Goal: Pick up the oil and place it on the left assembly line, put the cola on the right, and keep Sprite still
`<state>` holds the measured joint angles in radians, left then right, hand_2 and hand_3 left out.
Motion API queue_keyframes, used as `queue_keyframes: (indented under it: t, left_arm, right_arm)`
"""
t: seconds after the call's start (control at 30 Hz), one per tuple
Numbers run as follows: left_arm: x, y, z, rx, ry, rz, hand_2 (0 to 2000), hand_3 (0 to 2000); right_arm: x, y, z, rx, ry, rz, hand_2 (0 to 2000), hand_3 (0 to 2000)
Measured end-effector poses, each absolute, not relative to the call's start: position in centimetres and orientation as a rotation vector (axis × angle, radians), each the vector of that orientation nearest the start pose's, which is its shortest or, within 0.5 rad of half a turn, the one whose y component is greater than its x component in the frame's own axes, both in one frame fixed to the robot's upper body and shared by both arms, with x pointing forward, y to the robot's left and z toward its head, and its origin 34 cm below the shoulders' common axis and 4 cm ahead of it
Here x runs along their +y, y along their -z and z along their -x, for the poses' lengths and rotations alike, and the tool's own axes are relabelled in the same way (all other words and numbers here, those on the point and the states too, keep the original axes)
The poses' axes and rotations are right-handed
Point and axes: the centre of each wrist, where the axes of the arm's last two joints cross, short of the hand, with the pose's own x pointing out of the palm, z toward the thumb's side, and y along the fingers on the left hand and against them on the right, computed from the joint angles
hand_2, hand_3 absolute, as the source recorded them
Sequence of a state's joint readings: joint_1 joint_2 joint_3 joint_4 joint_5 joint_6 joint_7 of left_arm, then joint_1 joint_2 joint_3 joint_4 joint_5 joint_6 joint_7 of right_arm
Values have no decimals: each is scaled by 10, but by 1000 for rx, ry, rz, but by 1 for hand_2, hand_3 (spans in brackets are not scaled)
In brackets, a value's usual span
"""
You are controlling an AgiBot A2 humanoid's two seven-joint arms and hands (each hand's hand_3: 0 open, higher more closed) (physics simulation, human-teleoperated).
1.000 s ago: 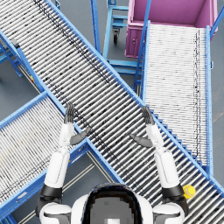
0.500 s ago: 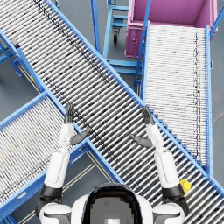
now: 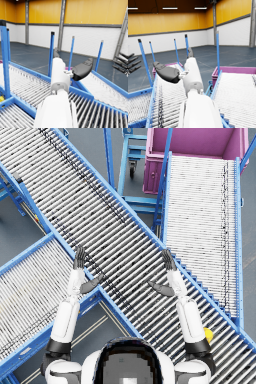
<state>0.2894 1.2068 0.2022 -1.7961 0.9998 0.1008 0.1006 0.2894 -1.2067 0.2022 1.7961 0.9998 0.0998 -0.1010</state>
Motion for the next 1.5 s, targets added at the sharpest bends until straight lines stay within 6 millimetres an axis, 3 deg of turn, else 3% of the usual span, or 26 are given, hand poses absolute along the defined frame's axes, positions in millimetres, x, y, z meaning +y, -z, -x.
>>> queue_keyframes:
  t: [1.5]
  left_arm:
    - [199,-227,-255,-429,1817,-111,0,0]
  right_arm:
    - [-198,-227,-255,-428,-1922,141,0,0]
